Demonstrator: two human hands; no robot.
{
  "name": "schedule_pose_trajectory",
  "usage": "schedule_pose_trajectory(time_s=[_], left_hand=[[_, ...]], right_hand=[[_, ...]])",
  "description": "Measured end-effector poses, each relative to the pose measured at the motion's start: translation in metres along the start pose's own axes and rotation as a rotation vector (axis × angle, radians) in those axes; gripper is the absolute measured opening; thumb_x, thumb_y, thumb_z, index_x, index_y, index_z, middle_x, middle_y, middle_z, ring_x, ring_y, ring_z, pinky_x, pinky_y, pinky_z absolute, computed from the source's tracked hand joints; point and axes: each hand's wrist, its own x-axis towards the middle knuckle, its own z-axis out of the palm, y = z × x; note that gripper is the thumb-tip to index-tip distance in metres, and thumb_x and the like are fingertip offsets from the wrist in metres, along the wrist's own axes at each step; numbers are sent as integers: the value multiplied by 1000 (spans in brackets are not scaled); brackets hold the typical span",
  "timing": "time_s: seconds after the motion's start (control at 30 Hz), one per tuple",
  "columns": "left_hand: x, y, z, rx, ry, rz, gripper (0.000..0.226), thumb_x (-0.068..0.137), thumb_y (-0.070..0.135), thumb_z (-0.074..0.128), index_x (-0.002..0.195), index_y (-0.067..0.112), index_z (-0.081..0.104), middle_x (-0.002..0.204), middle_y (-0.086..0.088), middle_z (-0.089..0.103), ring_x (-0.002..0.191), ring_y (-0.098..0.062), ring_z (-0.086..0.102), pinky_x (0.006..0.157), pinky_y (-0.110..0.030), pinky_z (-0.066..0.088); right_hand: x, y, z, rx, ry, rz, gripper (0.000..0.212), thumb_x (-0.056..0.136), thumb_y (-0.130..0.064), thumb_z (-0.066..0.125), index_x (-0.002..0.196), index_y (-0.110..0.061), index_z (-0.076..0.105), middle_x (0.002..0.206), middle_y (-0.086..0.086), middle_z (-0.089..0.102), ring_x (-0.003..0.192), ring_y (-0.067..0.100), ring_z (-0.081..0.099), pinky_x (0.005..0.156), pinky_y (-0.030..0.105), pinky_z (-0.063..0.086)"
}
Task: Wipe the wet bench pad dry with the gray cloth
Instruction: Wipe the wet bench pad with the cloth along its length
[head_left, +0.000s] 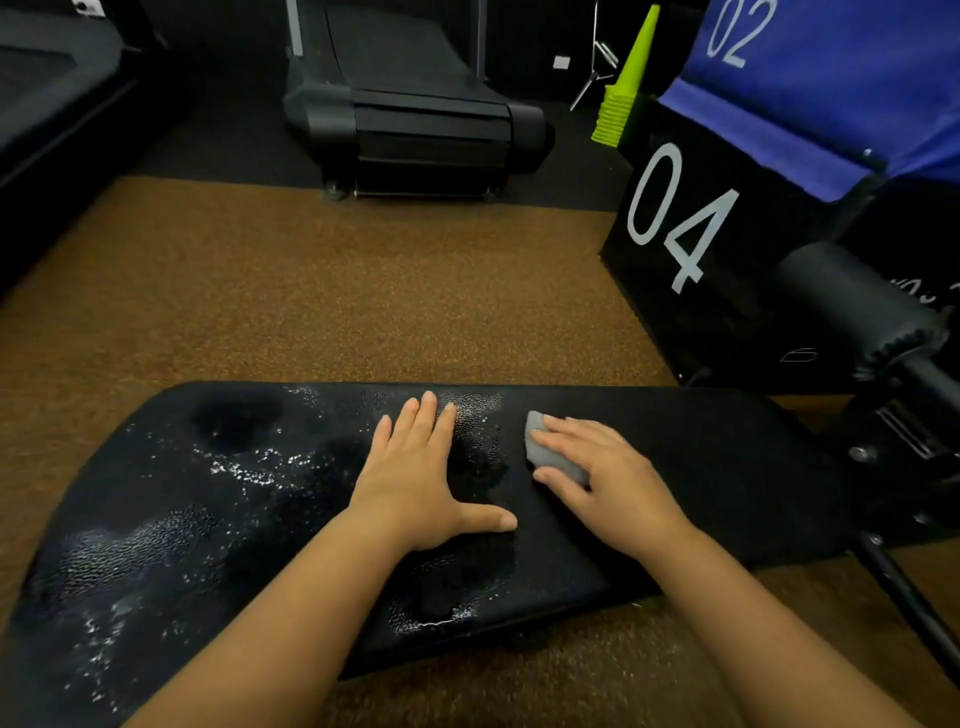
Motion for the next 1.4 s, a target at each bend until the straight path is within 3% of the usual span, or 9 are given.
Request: schedule_pose_trajectory(time_s=[0.1, 0.23, 0.37, 0.47, 0.67, 0.9, 1.1, 1.3, 1.4], left_hand=[[0, 0, 1, -17, 11, -7, 136, 51, 89, 52, 150, 22, -12, 157, 1, -22, 142, -14, -24, 117, -40, -14], [0, 1, 1, -25, 30, -18, 137, 50, 88, 55, 150, 22, -10, 157, 1, -21, 143, -14, -23, 117, -39, -13], [0, -1, 3, -34, 50, -9, 137, 51, 88, 54, 150, 21, -11, 157, 1, -20, 143, -13, -22, 117, -38, -12], [-1, -1, 3, -36, 54, -13, 138, 51, 88, 54, 149, 19, -13, 157, 1, -22, 143, -13, -23, 118, -38, -12], [-2, 2, 1, -36, 52, -25, 140, 50, 88, 55, 150, 16, -13, 157, 1, -21, 142, -13, -23, 117, -38, -13], [-3, 2, 0, -53, 55, -22, 140, 52, 86, 57, 150, 14, -13, 157, 0, -21, 142, -13, -24, 117, -37, -14], [-3, 4, 0, -42, 50, -37, 141, 50, 86, 57, 150, 14, -13, 157, -1, -20, 143, -14, -23, 117, -38, -13], [-3, 3, 0, -63, 48, -29, 143, 51, 85, 59, 149, 12, -15, 158, -1, -20, 143, -14, -23, 118, -38, -12], [-4, 3, 0, -52, 51, -36, 142, 51, 85, 58, 150, 13, -14, 157, -1, -20, 143, -15, -23, 117, -39, -12]], right_hand=[[12, 11, -4, 1, 86, 143, 39, 89, -31, 61, 127, -29, 56, 134, -11, 53, 128, 10, 39, 100, 20, 26], [52, -16, 19, 35, 260, 272, 25, 90, -24, 56, 114, -20, 62, 123, -2, 62, 115, 25, 50, 92, 35, 41], [45, -48, 39, 116, 116, 23, 39, 89, -27, 58, 128, -23, 56, 136, -6, 53, 126, 16, 42, 102, 30, 35], [25, -23, 25, 135, 97, -135, 40, 83, -21, 64, 123, -27, 61, 128, -5, 60, 118, 12, 53, 101, 34, 41], [64, -29, 27, 70, 252, 127, 33, 84, -10, 61, 113, -26, 67, 113, -4, 68, 102, 25, 55, 89, 34, 42], [50, -37, 27, 144, 47, -112, 37, 84, -10, 62, 116, -29, 65, 119, -7, 65, 105, 15, 52, 93, 23, 38], [85, -39, 36, 85, 151, 139, 31, 89, -16, 56, 114, -31, 65, 107, -3, 67, 106, 17, 48, 83, 24, 35], [72, -49, 27, 156, 2, -79, 32, 87, -12, 60, 114, -28, 66, 111, -11, 65, 100, 14, 49, 87, 25, 39], [75, -29, 14, 116, 17, -25, 33, 86, -10, 62, 112, -29, 68, 108, -7, 67, 100, 16, 52, 90, 30, 42]])
